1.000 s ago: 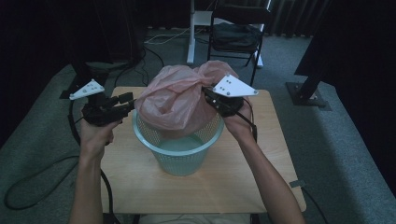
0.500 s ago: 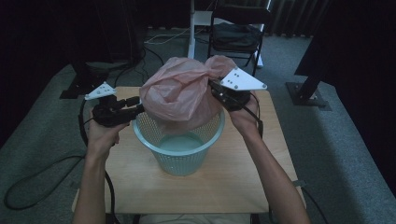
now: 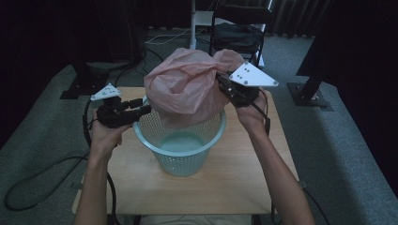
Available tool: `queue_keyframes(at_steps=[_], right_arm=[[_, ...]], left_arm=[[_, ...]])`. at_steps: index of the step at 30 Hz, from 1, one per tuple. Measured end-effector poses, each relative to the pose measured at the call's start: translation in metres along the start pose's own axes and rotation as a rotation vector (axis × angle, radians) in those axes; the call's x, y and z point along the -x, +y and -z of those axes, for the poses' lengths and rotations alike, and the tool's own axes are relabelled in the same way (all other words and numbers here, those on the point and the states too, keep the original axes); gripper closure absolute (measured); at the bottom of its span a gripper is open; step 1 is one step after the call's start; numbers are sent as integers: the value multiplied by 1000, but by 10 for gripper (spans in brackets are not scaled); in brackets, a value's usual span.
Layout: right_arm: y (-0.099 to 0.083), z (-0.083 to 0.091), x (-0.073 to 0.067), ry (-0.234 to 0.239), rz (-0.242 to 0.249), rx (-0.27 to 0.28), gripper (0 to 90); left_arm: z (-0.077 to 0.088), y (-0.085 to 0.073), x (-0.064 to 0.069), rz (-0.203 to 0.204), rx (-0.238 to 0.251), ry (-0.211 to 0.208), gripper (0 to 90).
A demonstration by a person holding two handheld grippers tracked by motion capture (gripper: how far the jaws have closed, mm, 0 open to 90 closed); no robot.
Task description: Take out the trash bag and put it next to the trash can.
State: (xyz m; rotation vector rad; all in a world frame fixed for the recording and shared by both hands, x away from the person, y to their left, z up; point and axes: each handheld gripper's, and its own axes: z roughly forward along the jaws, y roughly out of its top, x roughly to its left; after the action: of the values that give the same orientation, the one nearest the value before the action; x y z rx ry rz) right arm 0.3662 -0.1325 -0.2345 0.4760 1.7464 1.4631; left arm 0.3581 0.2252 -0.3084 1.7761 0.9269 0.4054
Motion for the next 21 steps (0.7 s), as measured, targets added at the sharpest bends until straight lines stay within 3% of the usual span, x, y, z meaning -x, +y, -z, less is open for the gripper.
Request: queue_keyframes(at_steps=[21], right_arm=[[4, 16, 17, -82, -21, 25, 885]], left_arm=[[-1, 1, 2, 4, -1, -42, 502]])
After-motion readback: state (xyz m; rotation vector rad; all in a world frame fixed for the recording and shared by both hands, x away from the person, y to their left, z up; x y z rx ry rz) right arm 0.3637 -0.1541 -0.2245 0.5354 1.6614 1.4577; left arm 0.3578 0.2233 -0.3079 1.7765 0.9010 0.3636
